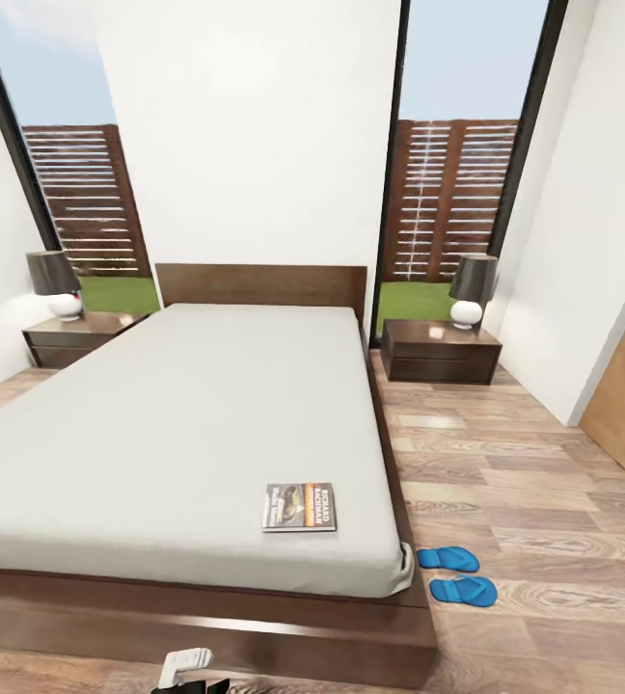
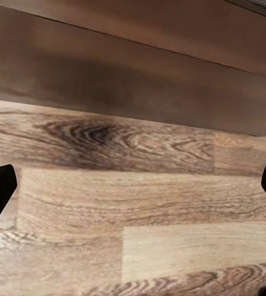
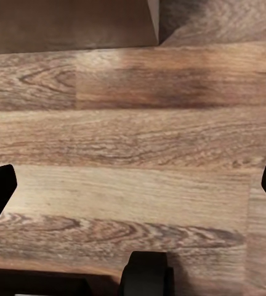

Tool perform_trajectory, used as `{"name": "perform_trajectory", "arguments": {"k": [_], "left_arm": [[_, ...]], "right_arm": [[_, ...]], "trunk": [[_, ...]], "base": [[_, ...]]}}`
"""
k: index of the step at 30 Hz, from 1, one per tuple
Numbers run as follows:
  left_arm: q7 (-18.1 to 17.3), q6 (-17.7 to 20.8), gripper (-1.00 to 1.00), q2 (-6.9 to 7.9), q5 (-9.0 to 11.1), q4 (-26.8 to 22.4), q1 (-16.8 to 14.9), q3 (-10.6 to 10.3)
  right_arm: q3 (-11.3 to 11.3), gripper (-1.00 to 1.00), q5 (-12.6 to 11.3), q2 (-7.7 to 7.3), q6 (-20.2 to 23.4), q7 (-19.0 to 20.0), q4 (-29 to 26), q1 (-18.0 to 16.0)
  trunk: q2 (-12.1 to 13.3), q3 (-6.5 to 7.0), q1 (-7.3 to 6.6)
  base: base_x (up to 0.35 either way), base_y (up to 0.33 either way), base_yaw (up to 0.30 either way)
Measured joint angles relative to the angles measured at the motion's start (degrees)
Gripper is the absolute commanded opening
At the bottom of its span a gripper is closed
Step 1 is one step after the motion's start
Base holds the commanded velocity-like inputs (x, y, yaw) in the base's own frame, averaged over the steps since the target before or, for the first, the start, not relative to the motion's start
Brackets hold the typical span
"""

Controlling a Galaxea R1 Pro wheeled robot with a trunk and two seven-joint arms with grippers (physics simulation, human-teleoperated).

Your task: In the bedroom, move the book from the bed onto either nightstand, and place the two sandals side by side next to the bed.

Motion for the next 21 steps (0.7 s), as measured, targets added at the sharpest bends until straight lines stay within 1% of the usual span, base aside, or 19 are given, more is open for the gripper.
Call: {"name": "perform_trajectory", "arguments": {"k": [21], "left_arm": [[0.00, 0.01, 1.00, 0.00, 0.00, 0.00, 0.00, 0.00]], "right_arm": [[0.00, 1.00, 0.04, 0.00, 0.00, 0.09, 0.00, 0.00]], "trunk": [[0.00, 0.00, 0.00]], "base": [[0.000, 0.000, -0.001]]}}
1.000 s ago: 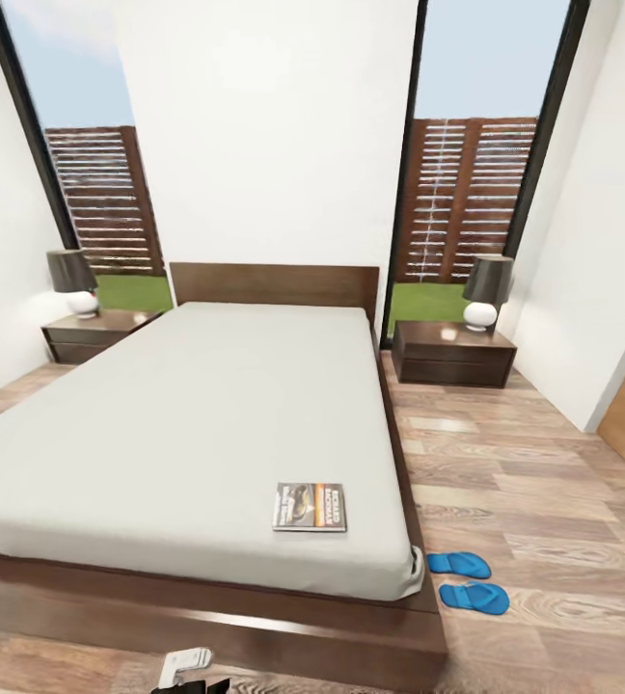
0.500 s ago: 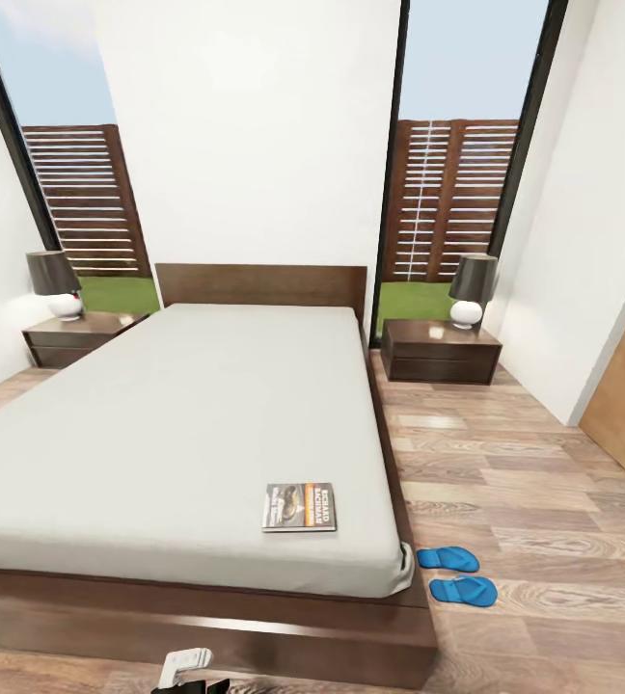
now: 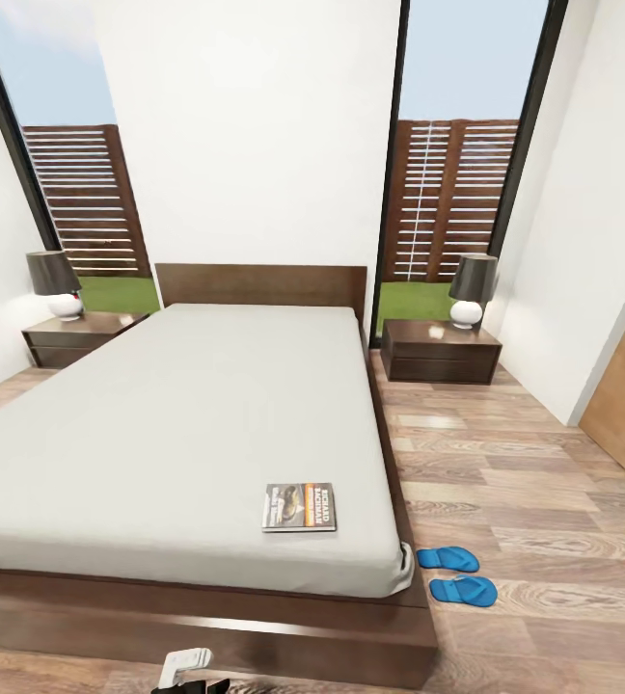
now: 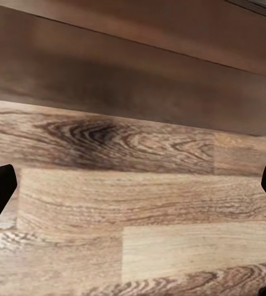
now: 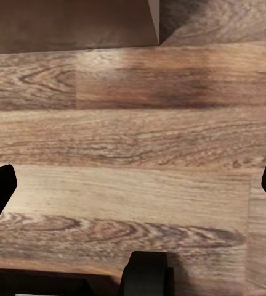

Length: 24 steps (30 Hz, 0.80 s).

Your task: In the bedroom, move the book from the bed onto either nightstand, and place the two sandals side by side next to the bed.

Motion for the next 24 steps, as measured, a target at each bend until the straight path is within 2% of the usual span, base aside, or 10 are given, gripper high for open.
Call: {"name": "perform_trajectory", "arguments": {"k": [2, 24], "left_arm": [[0.00, 0.00, 1.00, 0.00, 0.00, 0.00, 0.00, 0.00], [0.00, 0.01, 1.00, 0.00, 0.00, 0.00, 0.00, 0.01]], "right_arm": [[0.00, 1.00, 0.02, 0.00, 0.00, 0.00, 0.00, 0.02], [-0.01, 1.00, 0.26, 0.00, 0.01, 0.00, 0.00, 0.01]], "trunk": [[0.00, 0.00, 0.00], [8.81, 3.94, -4.83]], "base": [[0.000, 0.000, 0.000], [0.000, 0.000, 0.000]]}}
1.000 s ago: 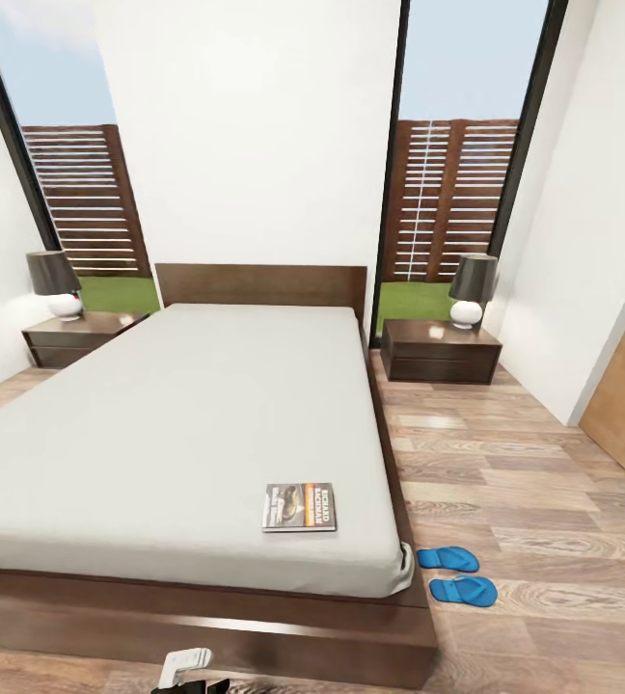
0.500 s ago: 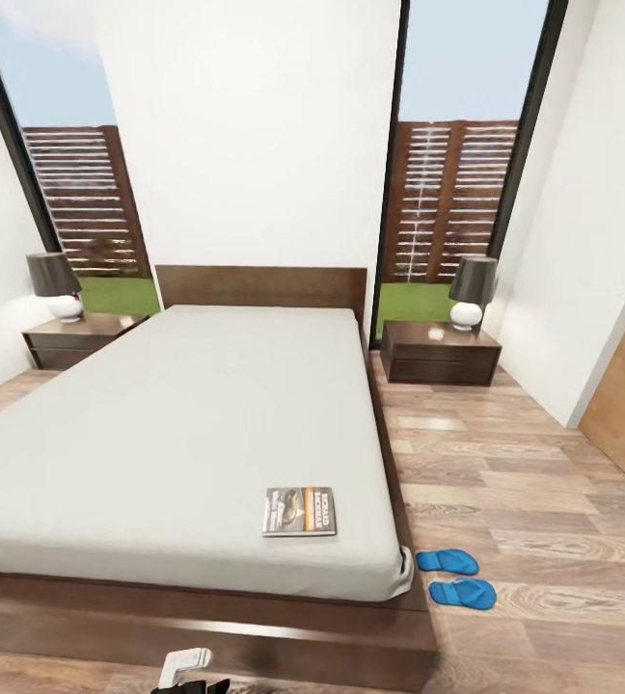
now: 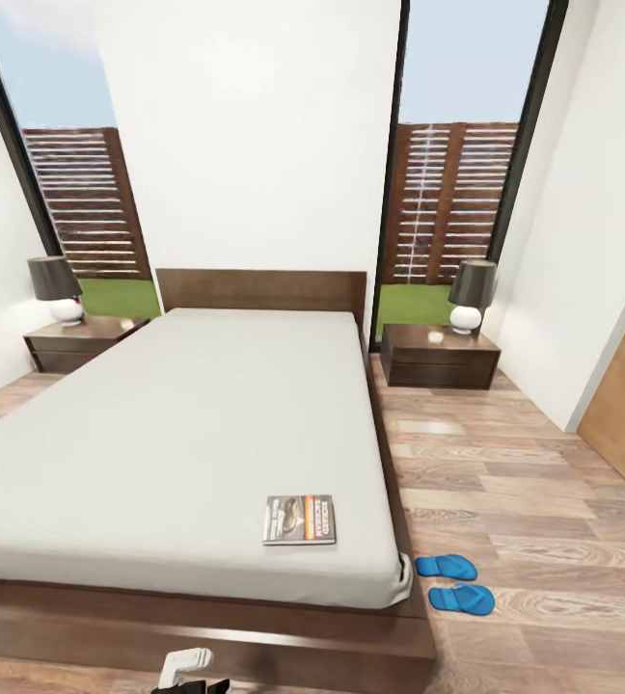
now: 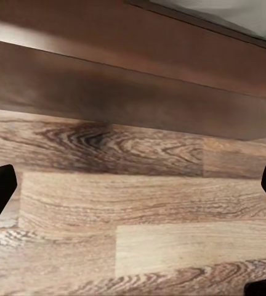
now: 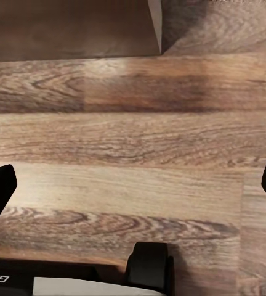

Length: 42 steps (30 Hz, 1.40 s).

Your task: In the bedroom, move the book from the bed onto either nightstand, and place the two sandals side by side next to the bed.

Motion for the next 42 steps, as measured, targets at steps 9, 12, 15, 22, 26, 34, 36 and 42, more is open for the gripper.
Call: {"name": "perform_trajectory", "arguments": {"k": [9, 12, 15, 22, 26, 34, 36, 42], "left_arm": [[0.00, 0.00, 1.00, 0.00, 0.00, 0.00, 0.00, 0.00], [0.00, 0.00, 1.00, 0.00, 0.00, 0.00, 0.00, 0.00], [0.00, 0.00, 1.00, 0.00, 0.00, 0.00, 0.00, 0.00], [0.00, 0.00, 1.00, 0.00, 0.00, 0.00, 0.00, 0.00], [0.00, 0.00, 1.00, 0.00, 0.00, 0.00, 0.00, 0.00], [0.00, 0.00, 1.00, 0.00, 0.00, 0.00, 0.00, 0.00], [0.00, 0.00, 1.00, 0.00, 0.00, 0.00, 0.00, 0.00], [0.00, 0.00, 1.00, 0.00, 0.00, 0.00, 0.00, 0.00]], "right_arm": [[0.00, 1.00, 0.00, 0.00, 0.02, 0.00, 0.00, 0.00], [0.00, 1.00, 0.00, 0.00, 0.01, 0.00, 0.00, 0.00], [0.00, 1.00, 0.00, 0.00, 0.01, 0.00, 0.00, 0.00], [0.00, 1.00, 0.07, 0.00, 0.02, 0.00, 0.00, 0.01], [0.00, 1.00, 0.09, 0.00, 0.02, 0.00, 0.00, -0.01], [0.00, 1.00, 0.08, 0.00, 0.00, 0.00, 0.00, 0.00], [0.00, 1.00, 0.09, 0.00, -0.01, 0.00, 0.00, 0.00], [0.00, 1.00, 0.09, 0.00, 0.00, 0.00, 0.00, 0.00]], "trunk": [[3.61, 1.62, -1.98], [4.81, 2.15, -2.64], [6.02, 2.69, -3.30], [8.83, 3.95, -4.83], [10.43, 4.67, -5.71], [13.64, 6.11, -7.47], [14.44, 6.46, -7.91], [16.85, 7.54, -9.23]], "base": [[0.000, 0.000, 0.000], [0.000, 0.000, 0.000], [0.000, 0.000, 0.000], [0.000, 0.000, 0.000], [0.000, 0.000, 0.000], [0.000, 0.000, 0.000], [0.000, 0.000, 0.000], [0.000, 0.000, 0.000]]}}
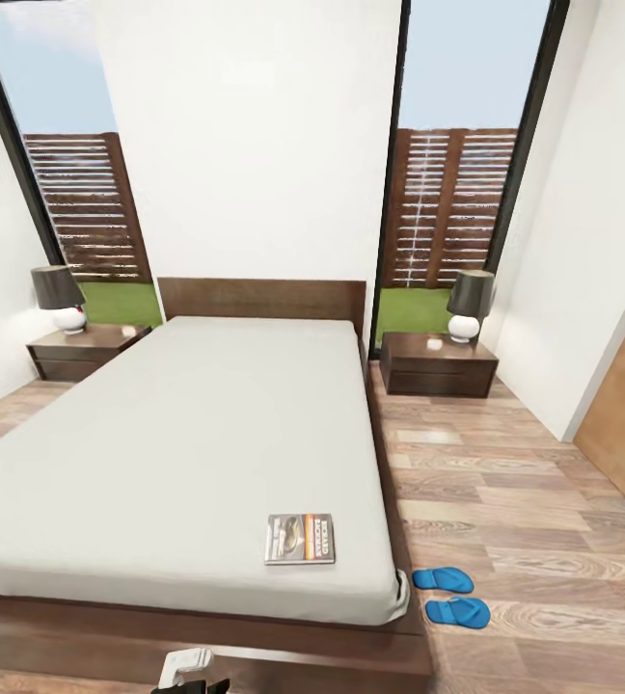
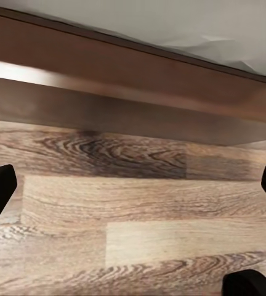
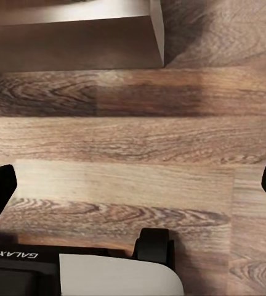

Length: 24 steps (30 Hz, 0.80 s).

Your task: In the bedroom, move the book from the bed onto either nightstand, and place the two sandals side by side next to the bed.

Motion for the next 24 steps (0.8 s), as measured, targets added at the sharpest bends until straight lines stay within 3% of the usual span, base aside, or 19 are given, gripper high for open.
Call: {"name": "perform_trajectory", "arguments": {"k": [24], "left_arm": [[0.00, 0.00, 1.00, 0.00, 0.00, 0.00, 0.00, 0.00]], "right_arm": [[0.00, 1.00, -0.01, 0.00, -0.01, 0.00, 0.00, -0.01]], "trunk": [[9.63, 4.31, -5.27]], "base": [[0.000, 0.000, 0.000]]}}
